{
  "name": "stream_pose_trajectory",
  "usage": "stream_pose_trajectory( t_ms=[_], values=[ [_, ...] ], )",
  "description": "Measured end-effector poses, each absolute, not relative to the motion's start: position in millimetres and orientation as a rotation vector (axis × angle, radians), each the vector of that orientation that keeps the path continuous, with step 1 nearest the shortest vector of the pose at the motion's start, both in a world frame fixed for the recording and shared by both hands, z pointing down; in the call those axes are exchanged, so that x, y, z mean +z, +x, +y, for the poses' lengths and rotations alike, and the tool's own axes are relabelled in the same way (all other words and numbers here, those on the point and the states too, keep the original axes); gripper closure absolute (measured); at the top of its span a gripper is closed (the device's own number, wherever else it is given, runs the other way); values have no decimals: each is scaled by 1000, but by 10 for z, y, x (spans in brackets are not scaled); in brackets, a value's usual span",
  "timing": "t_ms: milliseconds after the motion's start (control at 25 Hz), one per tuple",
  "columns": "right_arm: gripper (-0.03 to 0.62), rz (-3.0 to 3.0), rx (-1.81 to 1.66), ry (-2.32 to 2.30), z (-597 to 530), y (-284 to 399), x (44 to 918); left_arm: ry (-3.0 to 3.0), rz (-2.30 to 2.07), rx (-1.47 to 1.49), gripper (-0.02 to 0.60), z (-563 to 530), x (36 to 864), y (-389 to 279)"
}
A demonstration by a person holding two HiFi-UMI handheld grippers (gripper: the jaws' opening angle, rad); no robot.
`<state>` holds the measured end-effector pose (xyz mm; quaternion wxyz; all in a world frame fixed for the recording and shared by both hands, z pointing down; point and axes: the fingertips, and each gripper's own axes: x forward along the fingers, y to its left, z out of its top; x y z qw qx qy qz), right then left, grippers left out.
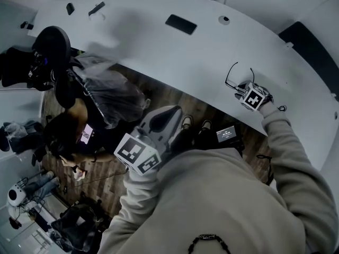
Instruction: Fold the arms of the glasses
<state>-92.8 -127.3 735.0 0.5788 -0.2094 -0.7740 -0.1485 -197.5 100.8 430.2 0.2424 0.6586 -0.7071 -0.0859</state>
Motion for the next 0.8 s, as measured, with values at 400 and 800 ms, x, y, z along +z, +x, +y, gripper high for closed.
stream_pose_trajectory(
  t_ms=[400, 800],
  values=[
    [491, -1741, -429, -494, -1258, -998, 7566, 1746, -1977, -240, 577, 1187, 4320, -2009],
    [533, -1714, -473, -489, -1261, -995, 7623, 1748, -1970, -239, 575, 1244, 4326, -1983]
  ],
)
